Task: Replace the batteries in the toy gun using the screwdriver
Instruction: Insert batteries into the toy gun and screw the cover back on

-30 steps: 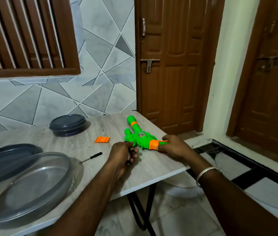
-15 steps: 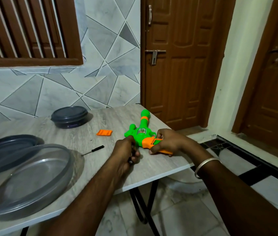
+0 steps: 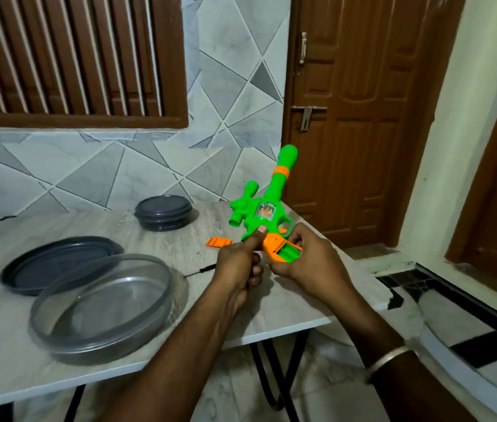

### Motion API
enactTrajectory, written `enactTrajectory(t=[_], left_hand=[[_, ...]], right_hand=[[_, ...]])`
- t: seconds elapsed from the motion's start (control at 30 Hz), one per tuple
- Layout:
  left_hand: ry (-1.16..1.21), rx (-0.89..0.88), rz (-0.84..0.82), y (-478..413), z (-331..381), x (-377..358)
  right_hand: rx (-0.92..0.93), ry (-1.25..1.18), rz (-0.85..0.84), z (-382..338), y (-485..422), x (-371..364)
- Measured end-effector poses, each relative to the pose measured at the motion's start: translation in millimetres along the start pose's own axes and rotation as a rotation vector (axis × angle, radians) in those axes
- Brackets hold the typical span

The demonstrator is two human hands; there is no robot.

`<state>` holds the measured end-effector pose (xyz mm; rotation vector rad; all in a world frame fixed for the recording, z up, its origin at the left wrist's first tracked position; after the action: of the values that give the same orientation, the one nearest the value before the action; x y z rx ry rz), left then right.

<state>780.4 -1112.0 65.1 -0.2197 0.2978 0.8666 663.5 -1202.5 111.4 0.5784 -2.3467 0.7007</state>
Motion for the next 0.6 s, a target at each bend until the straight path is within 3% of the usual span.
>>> enactTrajectory(t=[0.1,0.17,0.27,0.33,0.4,0.47,0.6], left_hand=[[0.037,-0.096,-0.013,7,33,16],[0.053,-0.150,-0.023,12,54,29],[0.069,-0.211,-0.035,20,80,52],[0.021,-0.241,-0.068,26,90,63],[-0.075,-0.268,-0.103,32,97,73],[-0.144,-0.268,-0.129,37,101,80],[-0.128,-0.144,-0.082,33,99,100]], right_hand=[[0.067,-0.068,0.006,-32,14,0],[0.061,-0.265,-0.085,-51,22,-2],[-0.146,-0.812,-0.485,-72,37,-22],[-0.267,-0.925,-0.781,-89,59,-43],[-0.286,-0.959,-0.976,-105,78,-60],[-0.288,-1.034,-1.035,-115,85,-73],[-0.317,-1.171,-0.925,-116,83,-87]])
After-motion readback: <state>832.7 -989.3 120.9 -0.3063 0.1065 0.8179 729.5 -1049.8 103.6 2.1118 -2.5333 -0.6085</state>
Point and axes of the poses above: each hand's wrist, its own y-axis away from the middle knuckle, its own x-axis out of the back of the hand, z = x × y, the point moved 8 cm from there along -y, towards the middle knuckle, and after that the axes turned 9 degrees about -x, right-handed, at the moved point
